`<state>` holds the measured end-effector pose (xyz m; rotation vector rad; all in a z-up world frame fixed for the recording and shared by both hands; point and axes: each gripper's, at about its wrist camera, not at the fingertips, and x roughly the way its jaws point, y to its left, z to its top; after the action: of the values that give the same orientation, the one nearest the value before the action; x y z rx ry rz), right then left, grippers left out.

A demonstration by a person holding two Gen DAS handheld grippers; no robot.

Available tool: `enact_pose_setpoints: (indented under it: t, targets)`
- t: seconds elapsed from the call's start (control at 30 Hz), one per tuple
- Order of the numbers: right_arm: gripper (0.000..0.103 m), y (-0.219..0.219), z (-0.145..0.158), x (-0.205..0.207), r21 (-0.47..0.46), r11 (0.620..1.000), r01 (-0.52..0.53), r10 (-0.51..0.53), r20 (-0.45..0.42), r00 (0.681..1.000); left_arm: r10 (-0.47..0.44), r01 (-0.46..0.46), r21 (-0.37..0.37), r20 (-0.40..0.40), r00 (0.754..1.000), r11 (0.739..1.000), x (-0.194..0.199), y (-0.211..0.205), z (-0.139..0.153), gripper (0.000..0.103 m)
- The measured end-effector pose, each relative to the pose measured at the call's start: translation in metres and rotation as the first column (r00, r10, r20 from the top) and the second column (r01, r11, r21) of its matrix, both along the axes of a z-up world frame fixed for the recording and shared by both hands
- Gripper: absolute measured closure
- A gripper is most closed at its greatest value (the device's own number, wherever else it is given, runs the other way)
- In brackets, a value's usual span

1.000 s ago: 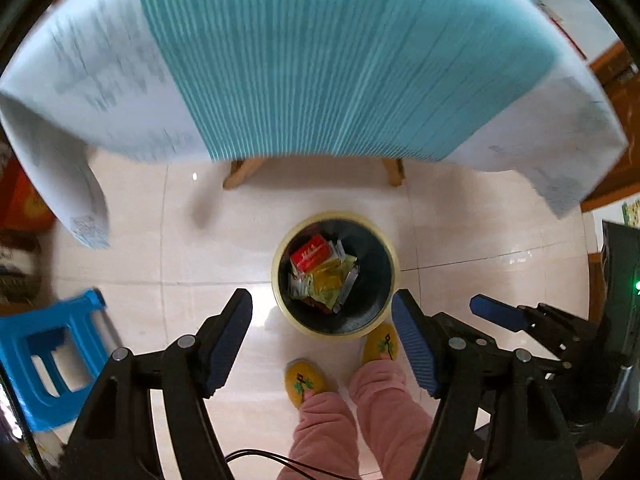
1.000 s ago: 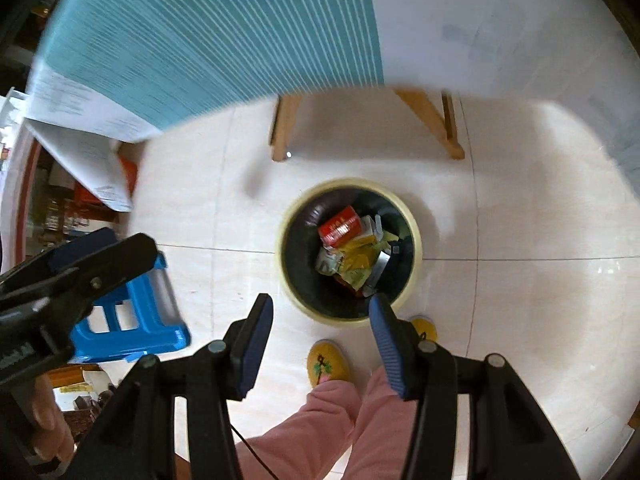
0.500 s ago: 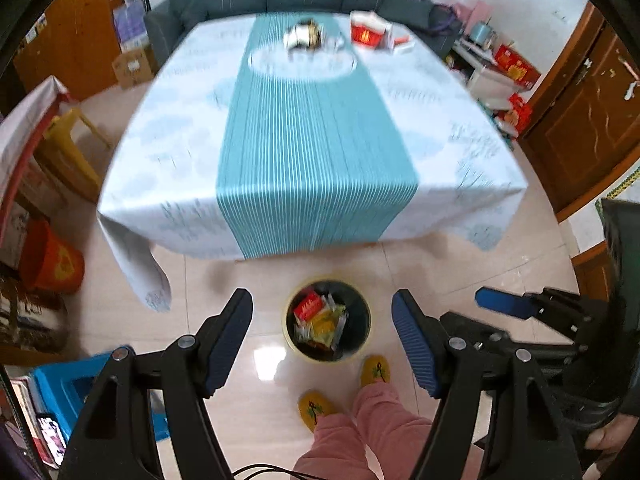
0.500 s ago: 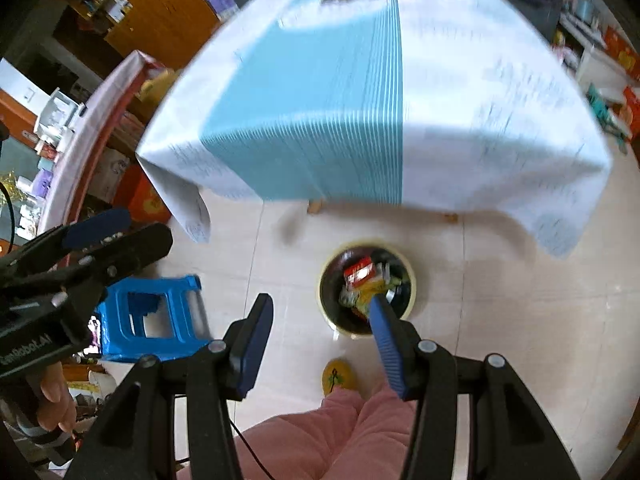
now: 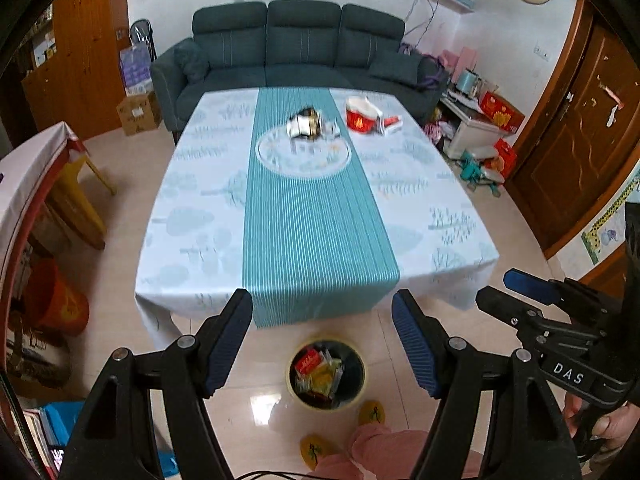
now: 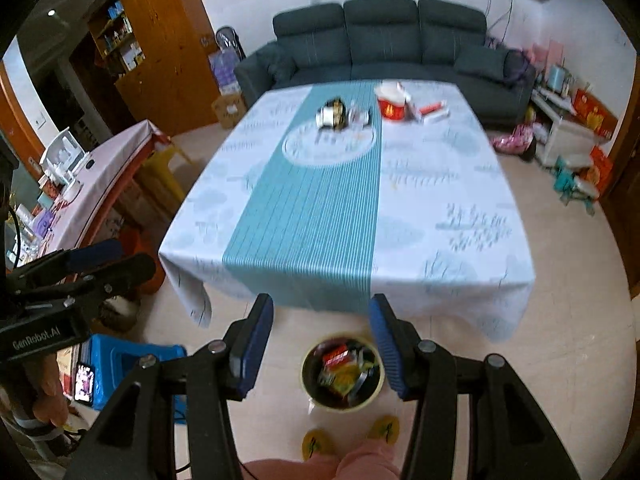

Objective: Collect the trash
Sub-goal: 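Raise both tools back toward the table, then grasp the red-white paper cup with the left tool while the right tool grasps the Kinder box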

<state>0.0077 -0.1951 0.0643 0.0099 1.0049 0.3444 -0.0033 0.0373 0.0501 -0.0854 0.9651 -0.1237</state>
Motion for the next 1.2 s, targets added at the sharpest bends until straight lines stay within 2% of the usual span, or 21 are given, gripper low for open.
enact_pose_setpoints:
  t: [0.2,0.43,0.63,0.87,1.03,1.2]
  targets:
    - [0.053,0.002,0.012,0.022,-0.005,1.000,-0.003,0.003,0.059,0.998,0.011,-0.011,-0.005,0.009,1.000,1.000,0.035,0.000,0.009,0.028]
    - [0.053,-0.013,0.000,0.081,-0.009,1.000,0.002,-0.001,0.075,0.997,0.003,-0.003,0.009,-0.011,1.000,1.000,0.092,-0.020,0.000,0.028]
    - [0.060,-0.035,-0.017,0.165,-0.013,0.999,-0.031,0.032,0.061,0.998,0.048,-0.045,0.057,-0.051,0.998,0.997,0.176,-0.051,-0.008,0.028]
    - [0.062,-0.063,-0.035,0.265,-0.043,0.995,-0.089,0.091,0.039,0.995,0.105,-0.108,-0.011,-0.176,0.979,0.994,0.289,-0.084,-0.035,0.029]
    - [0.063,-0.075,-0.055,0.332,-0.082,0.986,-0.143,0.148,0.058,0.987,0.136,-0.147,-0.038,-0.221,0.966,0.988,0.354,-0.103,-0.056,0.032]
    - [0.063,-0.075,-0.075,0.374,-0.096,0.979,-0.181,0.190,0.090,0.978,0.164,-0.182,-0.051,-0.246,0.955,0.982,0.410,-0.109,-0.077,0.033]
